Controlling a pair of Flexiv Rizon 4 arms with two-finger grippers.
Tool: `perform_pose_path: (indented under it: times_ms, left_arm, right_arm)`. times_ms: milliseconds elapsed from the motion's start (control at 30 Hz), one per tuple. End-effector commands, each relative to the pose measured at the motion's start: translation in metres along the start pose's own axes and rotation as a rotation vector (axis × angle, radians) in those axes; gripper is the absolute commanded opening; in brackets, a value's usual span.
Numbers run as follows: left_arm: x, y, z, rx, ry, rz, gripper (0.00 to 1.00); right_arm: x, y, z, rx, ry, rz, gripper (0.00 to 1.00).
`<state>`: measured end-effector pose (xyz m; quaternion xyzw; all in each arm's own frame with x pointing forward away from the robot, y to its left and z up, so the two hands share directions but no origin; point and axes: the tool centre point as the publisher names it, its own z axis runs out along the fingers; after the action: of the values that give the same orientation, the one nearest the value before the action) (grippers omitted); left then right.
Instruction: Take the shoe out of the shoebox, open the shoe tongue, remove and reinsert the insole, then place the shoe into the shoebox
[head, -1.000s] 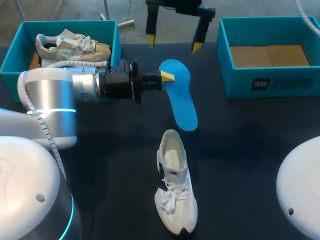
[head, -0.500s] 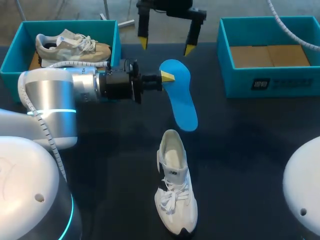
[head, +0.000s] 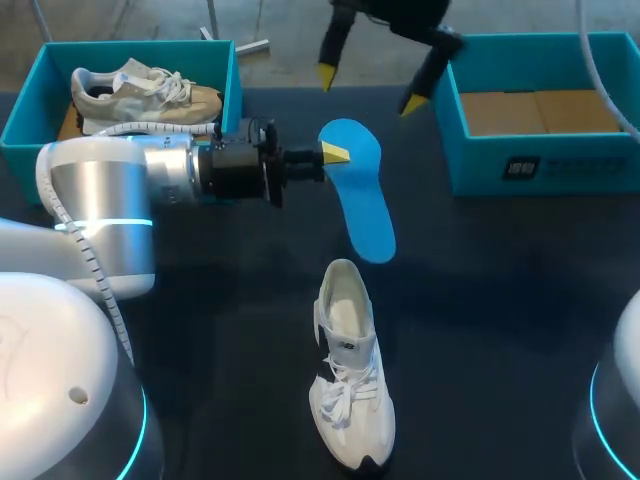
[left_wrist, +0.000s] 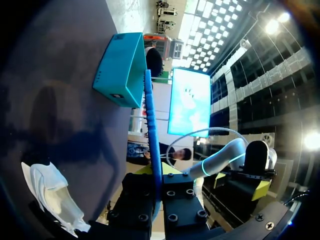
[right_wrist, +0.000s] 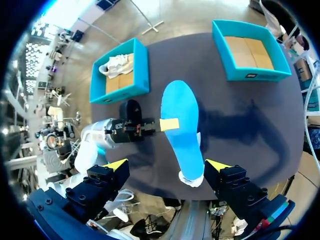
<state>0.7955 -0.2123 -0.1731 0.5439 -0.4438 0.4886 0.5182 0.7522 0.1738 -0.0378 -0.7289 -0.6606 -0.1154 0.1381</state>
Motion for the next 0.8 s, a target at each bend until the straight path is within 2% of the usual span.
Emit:
perform_pose_path:
  times_ms: [33,267,800]
  left_arm:
    - [0.0,0.001,-0.001,-0.001,-0.004,-0.001,0.0]
    - [0.0,0.001,-0.001,-0.001,-0.004,-0.001,0.0]
    - [0.0,0.001,-0.001,-0.001,-0.004,-0.001,0.0]
  right_arm:
    - [-0.019,0.004,-0.003,0.008,0.377,-0.01,1.0]
    - [-0.029,0.012,-0.001,0.028,0.51,-0.017,1.0]
    - [-0.043,0.02,0.012,0.034,0.703,0.055,1.0]
